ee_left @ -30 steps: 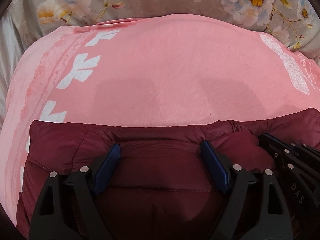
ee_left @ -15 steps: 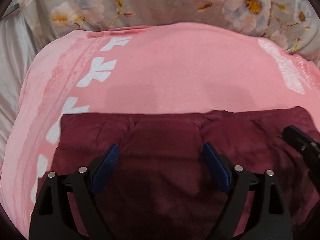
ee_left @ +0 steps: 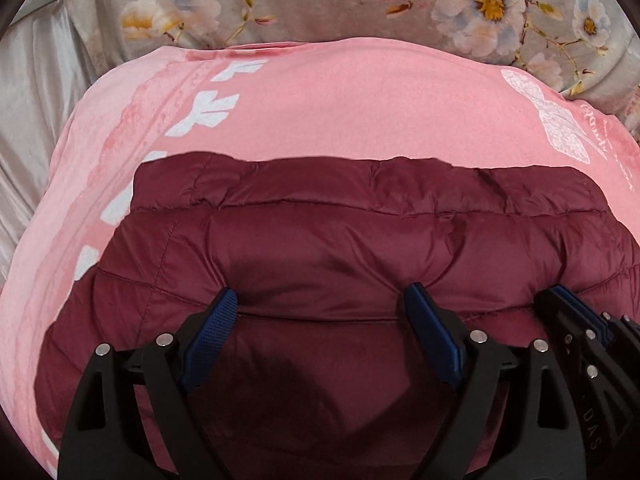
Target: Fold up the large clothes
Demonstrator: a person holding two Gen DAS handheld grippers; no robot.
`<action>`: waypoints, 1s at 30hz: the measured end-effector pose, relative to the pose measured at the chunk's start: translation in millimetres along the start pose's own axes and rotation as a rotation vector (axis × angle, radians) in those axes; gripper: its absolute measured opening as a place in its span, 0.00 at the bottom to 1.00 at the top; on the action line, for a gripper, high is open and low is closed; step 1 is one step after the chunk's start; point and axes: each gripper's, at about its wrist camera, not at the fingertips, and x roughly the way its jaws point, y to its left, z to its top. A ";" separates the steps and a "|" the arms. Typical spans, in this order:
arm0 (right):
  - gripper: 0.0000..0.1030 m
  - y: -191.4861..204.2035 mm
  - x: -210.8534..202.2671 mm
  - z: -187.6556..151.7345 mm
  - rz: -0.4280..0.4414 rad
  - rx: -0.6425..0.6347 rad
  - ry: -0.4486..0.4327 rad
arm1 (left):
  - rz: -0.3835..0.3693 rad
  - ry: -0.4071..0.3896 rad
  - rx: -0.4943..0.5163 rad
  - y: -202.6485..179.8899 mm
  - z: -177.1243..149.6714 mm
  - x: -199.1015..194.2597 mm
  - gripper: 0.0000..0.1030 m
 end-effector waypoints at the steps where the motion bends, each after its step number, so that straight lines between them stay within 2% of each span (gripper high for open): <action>1: 0.12 -0.1 1.3 -1.4 -0.003 -0.002 -0.001 | 0.005 -0.003 -0.002 0.0 -1.0 0.9 0.84; 9: 0.11 1.7 7.2 -5.9 -0.029 -0.025 -0.003 | 0.026 -0.036 0.000 -4.6 -9.9 6.6 0.89; 30: 0.11 -11.7 11.2 -5.1 0.053 0.043 0.002 | 0.047 -0.038 0.002 -7.0 -9.7 7.6 0.95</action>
